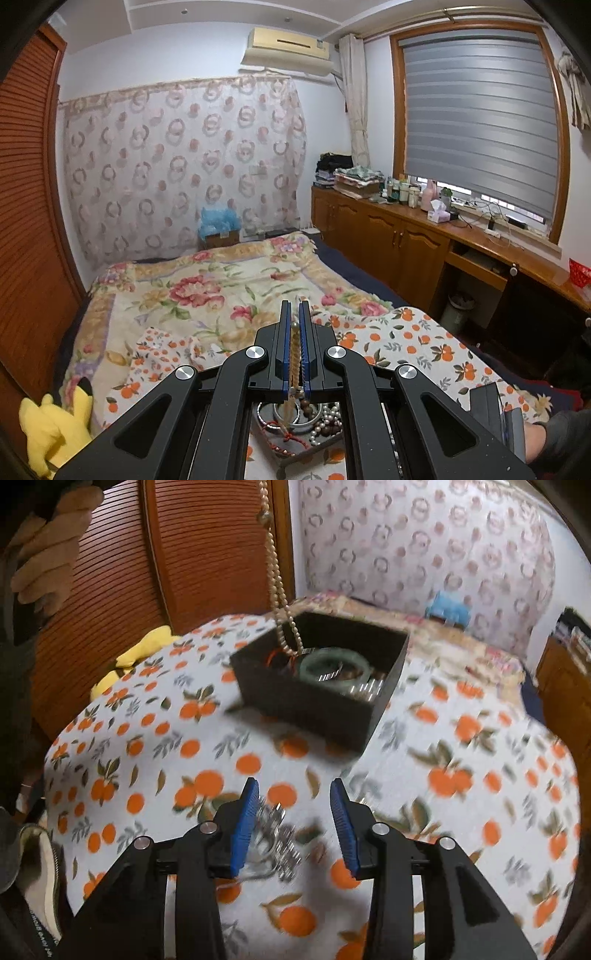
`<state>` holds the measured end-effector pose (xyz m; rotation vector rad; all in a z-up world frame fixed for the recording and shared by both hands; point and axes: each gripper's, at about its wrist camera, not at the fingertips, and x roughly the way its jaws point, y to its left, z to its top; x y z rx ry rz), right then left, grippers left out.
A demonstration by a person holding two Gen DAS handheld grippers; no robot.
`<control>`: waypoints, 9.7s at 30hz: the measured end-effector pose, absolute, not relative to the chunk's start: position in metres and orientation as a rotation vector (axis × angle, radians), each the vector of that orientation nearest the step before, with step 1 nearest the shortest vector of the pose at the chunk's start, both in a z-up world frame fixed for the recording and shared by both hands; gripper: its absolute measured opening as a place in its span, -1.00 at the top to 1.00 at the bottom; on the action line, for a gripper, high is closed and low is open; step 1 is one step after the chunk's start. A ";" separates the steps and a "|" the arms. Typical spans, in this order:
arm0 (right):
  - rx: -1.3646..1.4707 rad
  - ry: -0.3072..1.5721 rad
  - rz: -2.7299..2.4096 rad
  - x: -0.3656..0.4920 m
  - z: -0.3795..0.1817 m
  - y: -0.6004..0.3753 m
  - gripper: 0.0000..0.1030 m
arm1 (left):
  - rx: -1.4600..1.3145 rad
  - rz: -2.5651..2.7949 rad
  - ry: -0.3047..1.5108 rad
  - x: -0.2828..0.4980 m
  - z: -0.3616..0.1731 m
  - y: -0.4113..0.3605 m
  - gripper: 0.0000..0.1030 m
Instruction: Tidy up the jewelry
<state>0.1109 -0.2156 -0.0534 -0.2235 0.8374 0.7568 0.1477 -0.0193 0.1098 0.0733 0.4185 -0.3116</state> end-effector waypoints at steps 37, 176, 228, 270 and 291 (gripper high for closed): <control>-0.184 0.665 0.788 0.173 0.037 -0.230 0.81 | 0.031 -0.317 0.585 0.199 0.050 -0.015 0.93; -0.172 0.695 0.718 0.205 -0.009 -0.210 0.58 | 0.069 -0.225 0.706 0.202 -0.017 -0.015 0.79; 0.007 0.473 0.375 0.050 0.041 -0.268 -0.95 | 0.028 0.020 0.542 0.024 0.024 -0.012 -0.85; 0.019 0.478 0.355 0.051 0.039 -0.280 -0.95 | 0.036 0.027 0.533 0.021 0.028 -0.019 -0.85; 0.023 0.475 0.353 0.050 0.039 -0.280 -0.95 | 0.034 0.027 0.532 0.021 0.026 -0.018 -0.85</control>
